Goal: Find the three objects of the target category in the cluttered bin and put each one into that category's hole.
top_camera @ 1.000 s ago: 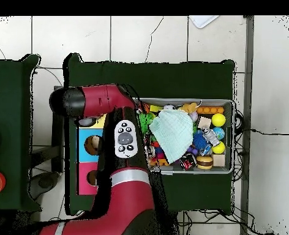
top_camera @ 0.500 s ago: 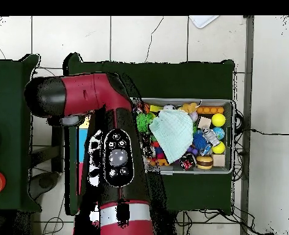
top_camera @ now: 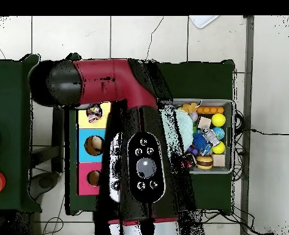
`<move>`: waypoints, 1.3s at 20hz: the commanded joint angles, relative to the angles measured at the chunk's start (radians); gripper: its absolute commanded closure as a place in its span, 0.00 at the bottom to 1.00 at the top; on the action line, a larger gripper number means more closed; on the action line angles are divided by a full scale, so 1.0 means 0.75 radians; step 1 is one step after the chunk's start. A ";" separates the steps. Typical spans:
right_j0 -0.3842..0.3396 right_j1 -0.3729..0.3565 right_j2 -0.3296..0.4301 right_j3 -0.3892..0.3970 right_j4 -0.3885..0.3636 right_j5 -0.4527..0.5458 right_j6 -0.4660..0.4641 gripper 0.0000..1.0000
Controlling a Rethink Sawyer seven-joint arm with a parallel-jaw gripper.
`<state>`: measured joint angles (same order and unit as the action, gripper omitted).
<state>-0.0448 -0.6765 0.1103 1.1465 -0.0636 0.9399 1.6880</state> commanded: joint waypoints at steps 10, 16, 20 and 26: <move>-0.262 0.065 0.257 -0.059 -0.175 0.194 -0.363 1.00; -0.180 0.069 0.226 -0.134 -0.176 0.300 -0.206 1.00; -0.183 0.074 0.223 -0.167 -0.156 0.323 -0.212 1.00; -0.235 0.051 0.242 -0.165 -0.129 0.335 -0.267 1.00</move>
<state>-0.1712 -0.6519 0.2351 1.0135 -0.1568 1.0646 1.6127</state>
